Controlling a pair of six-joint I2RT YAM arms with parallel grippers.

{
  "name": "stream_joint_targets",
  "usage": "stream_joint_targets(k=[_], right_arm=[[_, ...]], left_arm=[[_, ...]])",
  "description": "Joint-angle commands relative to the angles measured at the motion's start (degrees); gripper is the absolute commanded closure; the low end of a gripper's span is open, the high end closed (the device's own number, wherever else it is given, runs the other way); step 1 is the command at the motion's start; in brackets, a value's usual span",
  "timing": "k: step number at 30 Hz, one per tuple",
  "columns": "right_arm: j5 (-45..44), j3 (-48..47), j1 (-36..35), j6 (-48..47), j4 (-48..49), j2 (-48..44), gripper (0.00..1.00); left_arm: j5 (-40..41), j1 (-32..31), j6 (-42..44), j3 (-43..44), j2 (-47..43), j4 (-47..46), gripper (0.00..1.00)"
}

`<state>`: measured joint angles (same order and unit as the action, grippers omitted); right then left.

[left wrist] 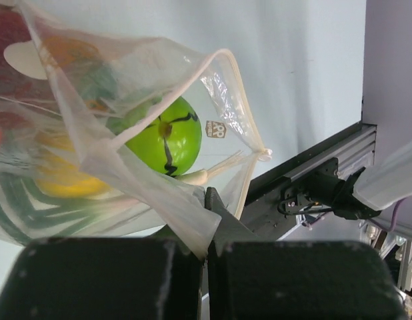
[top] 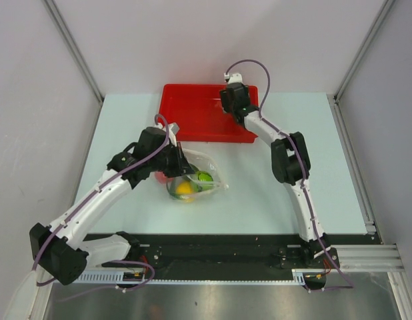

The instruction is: Open the zip-top bag and remove the fake food

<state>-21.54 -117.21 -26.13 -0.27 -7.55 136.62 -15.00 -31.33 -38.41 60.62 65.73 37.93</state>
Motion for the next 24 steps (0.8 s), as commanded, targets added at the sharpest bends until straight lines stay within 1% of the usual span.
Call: stream_joint_targets(k=[1, 2, 4, 5, 7, 8, 9, 12, 13, 15, 16, 17, 19, 21, 22, 24], right_arm=[[-5.62, -11.62, 1.34, -3.94, 2.37, 6.54, 0.65], [-5.79, -12.77, 1.61, -4.12, 2.02, 7.51, 0.58], [-5.79, -12.96, 2.22, -4.03, 2.71, 8.4, 0.5], [-5.62, -13.05, 2.4, -3.86, 2.54, 8.66, 0.38], [-4.66, -13.22, 2.84, -3.07, 1.76, 8.76, 0.28], [-2.91, -12.7, 3.01, -2.89, 1.84, 8.49, 0.1], [-2.46, -12.17, 3.19, -2.72, 1.75, 8.23, 0.01], [-2.54, -13.57, 3.45, 0.0, -2.28, 7.09, 0.0], [-2.28, -16.27, 3.54, 1.84, -6.29, 6.48, 0.0], [-2.28, -19.1, 3.54, 6.58, -10.62, 5.68, 0.0], [-0.19, -21.2, 3.72, 7.91, -14.73, 5.24, 0.0], [0.0, -21.74, 3.54, 11.31, -16.51, 3.41, 0.0], [1.14, -20.26, 2.5, 13.88, -20.2, 0.94, 0.0], [0.97, -19.99, 1.7, 19.5, -24.68, -3.27, 0.0], [3.5, -19.47, 1.44, 21.17, -28.27, -4.94, 0.0], [7.46, -15.96, 0.47, 24.96, -30.67, -9.77, 0.01]], left_arm=[[-3.1, 0.57, 4.57, 3.71, 0.18, 0.91, 1.0], [-2.84, 0.57, 5.01, 4.5, 0.53, 1.44, 1.0], [-2.57, 0.48, 6.15, 6.61, 1.23, 2.49, 1.0], [-2.66, 0.66, 6.33, 7.05, 2.02, 2.76, 1.0], [-2.92, 0.83, 5.63, 7.32, 2.38, 2.59, 1.0], [-3.19, 0.83, 5.2, 7.23, 2.47, 2.32, 1.0], [-3.28, 1.01, 4.41, 6.97, 2.38, 1.97, 1.0], [-2.58, 1.18, 3.0, 7.23, 2.73, 1.44, 1.0], [-2.49, 1.62, 2.47, 7.32, 2.99, 1.53, 1.0], [-2.92, 1.71, 0.2, 6.8, 3.43, 1.1, 1.0], [-3.62, 1.71, -0.51, 6.53, 3.61, 0.92, 1.0], [-4.06, 1.63, -0.96, 6.01, 3.7, 0.74, 1.0], [-5.03, 1.71, -1.93, 4.43, 2.65, -1.45, 1.0], [-5.04, 1.8, -2.1, 2.93, 2.03, -1.81, 1.0], [-5.03, 1.89, -1.67, 3.01, 2.29, -1.55, 1.0], [-4.86, 1.89, -0.62, 4.5, 3.08, -0.58, 1.0]])
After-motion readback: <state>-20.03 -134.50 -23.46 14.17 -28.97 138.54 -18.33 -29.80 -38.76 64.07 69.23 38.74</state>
